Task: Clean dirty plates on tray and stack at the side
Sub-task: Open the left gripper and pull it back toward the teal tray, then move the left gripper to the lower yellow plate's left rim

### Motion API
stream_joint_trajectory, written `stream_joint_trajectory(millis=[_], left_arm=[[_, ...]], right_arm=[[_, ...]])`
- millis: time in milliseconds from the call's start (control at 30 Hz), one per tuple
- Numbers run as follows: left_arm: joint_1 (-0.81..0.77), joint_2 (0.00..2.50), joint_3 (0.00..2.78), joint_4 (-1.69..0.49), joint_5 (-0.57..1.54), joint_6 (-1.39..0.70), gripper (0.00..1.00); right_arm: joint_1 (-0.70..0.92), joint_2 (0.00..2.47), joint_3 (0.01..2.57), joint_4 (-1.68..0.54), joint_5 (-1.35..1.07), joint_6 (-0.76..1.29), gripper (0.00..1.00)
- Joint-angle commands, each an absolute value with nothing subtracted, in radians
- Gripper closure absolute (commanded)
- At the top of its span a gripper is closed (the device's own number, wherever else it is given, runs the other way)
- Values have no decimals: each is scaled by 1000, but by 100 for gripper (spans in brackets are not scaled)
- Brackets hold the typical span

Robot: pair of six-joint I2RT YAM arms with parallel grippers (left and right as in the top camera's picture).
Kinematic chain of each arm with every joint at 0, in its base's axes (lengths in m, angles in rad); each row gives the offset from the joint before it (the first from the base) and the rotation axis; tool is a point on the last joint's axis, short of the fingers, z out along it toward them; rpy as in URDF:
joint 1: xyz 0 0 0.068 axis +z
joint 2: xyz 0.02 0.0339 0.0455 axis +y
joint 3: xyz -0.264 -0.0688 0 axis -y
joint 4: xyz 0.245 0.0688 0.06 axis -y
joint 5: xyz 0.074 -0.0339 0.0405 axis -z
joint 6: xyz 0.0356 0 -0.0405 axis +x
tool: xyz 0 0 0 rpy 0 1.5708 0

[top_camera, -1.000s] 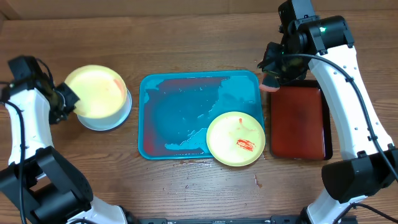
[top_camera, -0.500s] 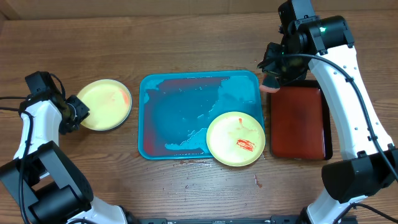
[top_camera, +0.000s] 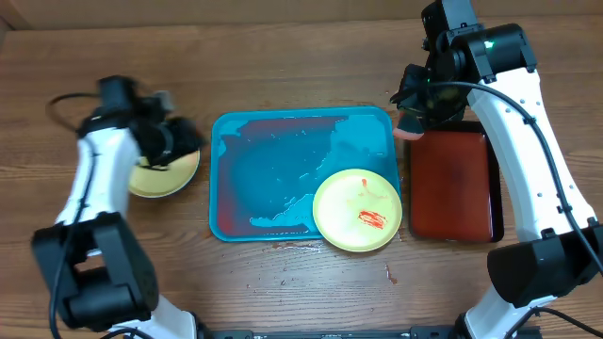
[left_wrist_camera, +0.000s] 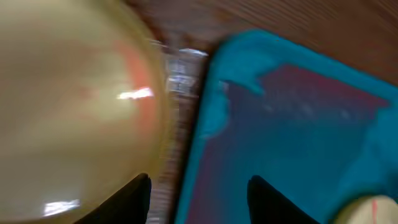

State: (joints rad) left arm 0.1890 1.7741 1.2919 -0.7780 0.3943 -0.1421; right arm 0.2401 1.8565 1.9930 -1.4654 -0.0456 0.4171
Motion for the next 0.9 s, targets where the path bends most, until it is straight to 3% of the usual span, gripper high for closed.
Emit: stream_joint_trajectory(millis=[0,200,333,867], left_arm=[[37,1746,1304,-796,515,-90,43],[-205,1757,1291,-819,395,-150,35],[-304,1804,1291,-818,385,-161,36],[-433,1975,1291,-782,446,-86,42]], right_arm=[[239,1842,1998,-1458,-47,412,96],[239,1842,1998,-1457,-47,412,96],[239,1842,1998,-1457,-47,411,96],[239,1842,1998,-1457,-47,412,96]])
